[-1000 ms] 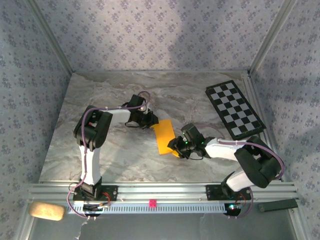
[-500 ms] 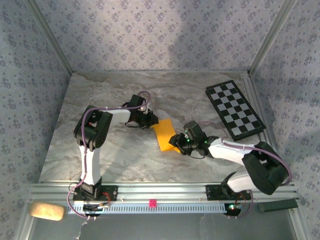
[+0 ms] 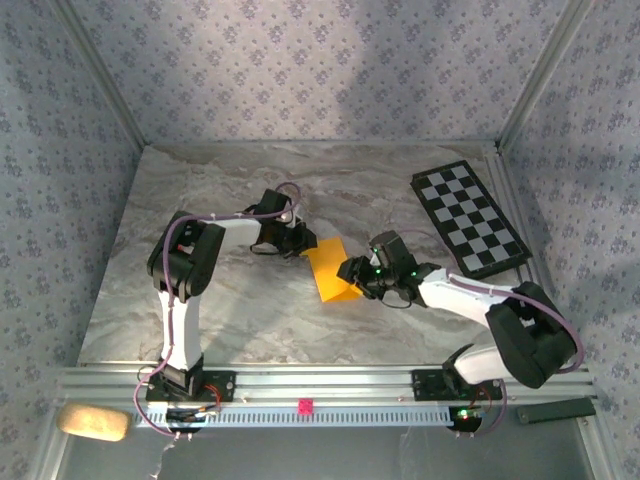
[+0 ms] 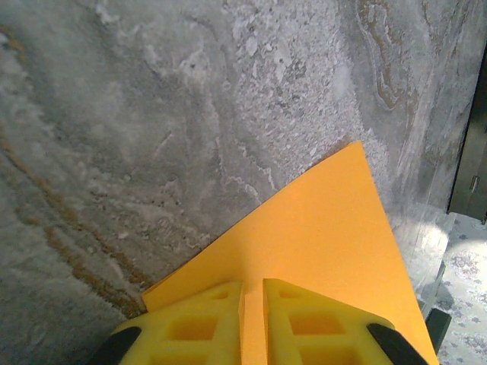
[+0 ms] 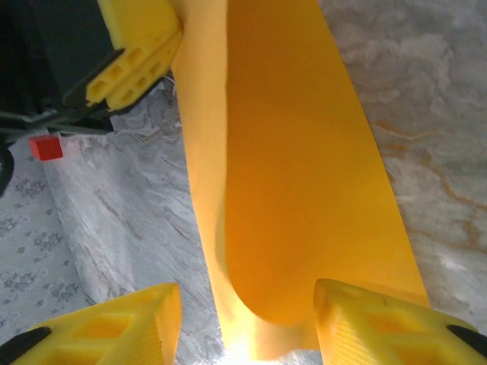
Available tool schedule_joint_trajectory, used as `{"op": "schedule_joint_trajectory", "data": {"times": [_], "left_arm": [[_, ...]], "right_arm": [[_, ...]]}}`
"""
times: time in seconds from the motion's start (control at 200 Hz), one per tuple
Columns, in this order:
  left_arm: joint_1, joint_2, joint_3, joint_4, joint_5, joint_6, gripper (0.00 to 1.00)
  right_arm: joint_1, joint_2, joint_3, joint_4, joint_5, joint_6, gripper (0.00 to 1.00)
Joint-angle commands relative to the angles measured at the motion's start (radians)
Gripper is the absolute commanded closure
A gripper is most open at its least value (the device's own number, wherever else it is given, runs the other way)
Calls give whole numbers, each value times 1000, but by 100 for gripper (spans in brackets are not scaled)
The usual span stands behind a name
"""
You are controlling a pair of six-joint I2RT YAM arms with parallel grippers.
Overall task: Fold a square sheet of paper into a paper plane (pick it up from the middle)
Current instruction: Fold the triangle a second time at the center of the table.
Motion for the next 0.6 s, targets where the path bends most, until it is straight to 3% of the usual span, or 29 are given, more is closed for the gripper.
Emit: {"op": "schedule_joint_trajectory", "data": {"times": [0.0,0.305,0.595], "left_arm": [[-7,39,-7,-32,-7,10,85],[-6,40,-2,-37,-6,11,86],[-6,40,2,-40,-5,11,85]], "right_arm": [[-21,30,40,-8,-72,-107,46],[-106,103,82,0,-225,-226,46],[-158,218,98,136,-405,-211,51]]}}
